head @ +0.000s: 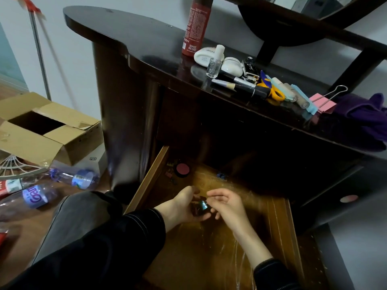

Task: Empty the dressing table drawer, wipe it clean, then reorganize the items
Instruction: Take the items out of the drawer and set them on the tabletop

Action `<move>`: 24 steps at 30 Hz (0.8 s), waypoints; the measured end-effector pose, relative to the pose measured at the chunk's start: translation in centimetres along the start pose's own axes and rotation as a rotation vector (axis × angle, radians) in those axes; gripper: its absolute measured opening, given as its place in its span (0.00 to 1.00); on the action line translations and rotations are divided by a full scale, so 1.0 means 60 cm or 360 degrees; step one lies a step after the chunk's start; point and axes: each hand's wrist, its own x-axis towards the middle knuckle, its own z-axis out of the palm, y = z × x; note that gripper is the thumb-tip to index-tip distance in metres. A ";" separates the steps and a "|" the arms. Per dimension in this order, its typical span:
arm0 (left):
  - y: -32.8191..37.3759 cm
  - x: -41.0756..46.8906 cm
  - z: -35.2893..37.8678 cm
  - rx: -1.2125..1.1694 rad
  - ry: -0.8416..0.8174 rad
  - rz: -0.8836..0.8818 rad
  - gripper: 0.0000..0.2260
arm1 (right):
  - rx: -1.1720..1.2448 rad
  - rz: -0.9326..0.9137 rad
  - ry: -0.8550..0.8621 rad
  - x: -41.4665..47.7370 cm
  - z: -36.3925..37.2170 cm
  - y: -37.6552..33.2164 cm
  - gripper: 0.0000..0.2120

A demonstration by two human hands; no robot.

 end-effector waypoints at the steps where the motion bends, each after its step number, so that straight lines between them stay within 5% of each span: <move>1: -0.002 0.000 0.000 0.0000 -0.0033 -0.0029 0.11 | 0.0004 -0.0019 -0.0019 -0.009 0.006 0.002 0.07; 7: -0.001 -0.008 -0.008 0.0140 0.0010 0.0105 0.09 | -0.0005 0.0217 0.0299 0.002 -0.019 0.052 0.09; 14: 0.002 -0.003 -0.005 0.0128 0.0009 0.0158 0.10 | -0.1152 0.0107 0.0284 0.107 -0.048 0.061 0.20; 17: 0.001 0.003 -0.004 0.0129 -0.0030 0.0145 0.10 | -0.1705 0.0188 0.0222 0.162 -0.046 0.040 0.16; 24: 0.006 0.008 -0.013 0.0083 -0.0043 0.0142 0.10 | -0.1920 0.0047 -0.0017 0.210 -0.028 0.054 0.17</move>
